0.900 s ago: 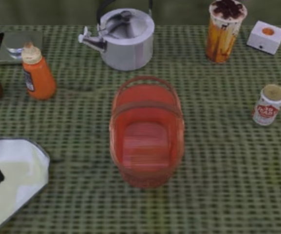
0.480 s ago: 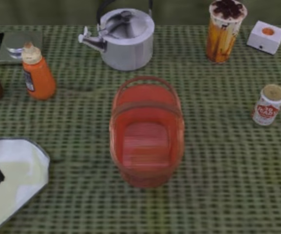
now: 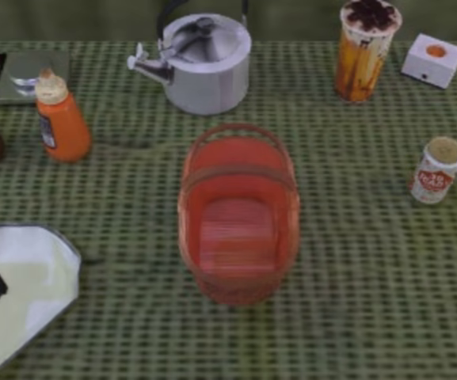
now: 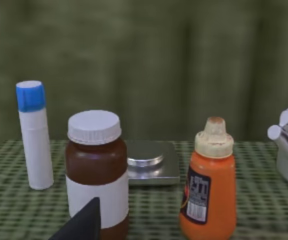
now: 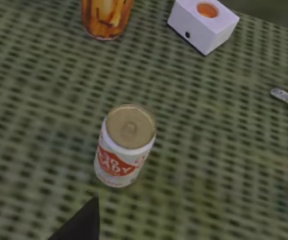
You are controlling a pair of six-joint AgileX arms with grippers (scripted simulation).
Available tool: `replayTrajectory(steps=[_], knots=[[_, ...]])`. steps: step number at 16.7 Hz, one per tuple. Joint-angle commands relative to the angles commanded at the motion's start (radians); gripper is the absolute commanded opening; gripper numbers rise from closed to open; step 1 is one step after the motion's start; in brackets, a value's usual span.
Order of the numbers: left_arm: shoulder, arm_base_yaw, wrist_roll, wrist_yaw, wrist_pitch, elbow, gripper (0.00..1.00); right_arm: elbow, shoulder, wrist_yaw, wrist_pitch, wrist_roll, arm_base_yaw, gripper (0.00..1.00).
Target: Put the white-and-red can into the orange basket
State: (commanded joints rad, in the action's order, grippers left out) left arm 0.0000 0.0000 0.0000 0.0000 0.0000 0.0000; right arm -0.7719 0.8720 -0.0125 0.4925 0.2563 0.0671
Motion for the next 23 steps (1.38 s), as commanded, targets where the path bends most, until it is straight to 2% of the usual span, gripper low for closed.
replayTrajectory(steps=[7, 12, 16, 23], knots=[[0.000, 0.000, 0.000, 0.000, 0.000, 0.000, 1.00, -0.634, 0.781, 0.014, 0.396, 0.197, 0.029, 1.00], [0.000, 0.000, 0.000, 0.000, 0.000, 0.000, 1.00, -0.971, 1.206, 0.018, 0.610, 0.306, 0.051, 1.00], [0.000, 0.000, 0.000, 0.000, 0.000, 0.000, 1.00, -1.105, 1.369, 0.017, 0.699, 0.353, 0.063, 1.00], [0.000, 0.000, 0.000, 0.000, 0.000, 0.000, 1.00, -1.114, 1.387, 0.016, 0.703, 0.358, 0.060, 1.00]])
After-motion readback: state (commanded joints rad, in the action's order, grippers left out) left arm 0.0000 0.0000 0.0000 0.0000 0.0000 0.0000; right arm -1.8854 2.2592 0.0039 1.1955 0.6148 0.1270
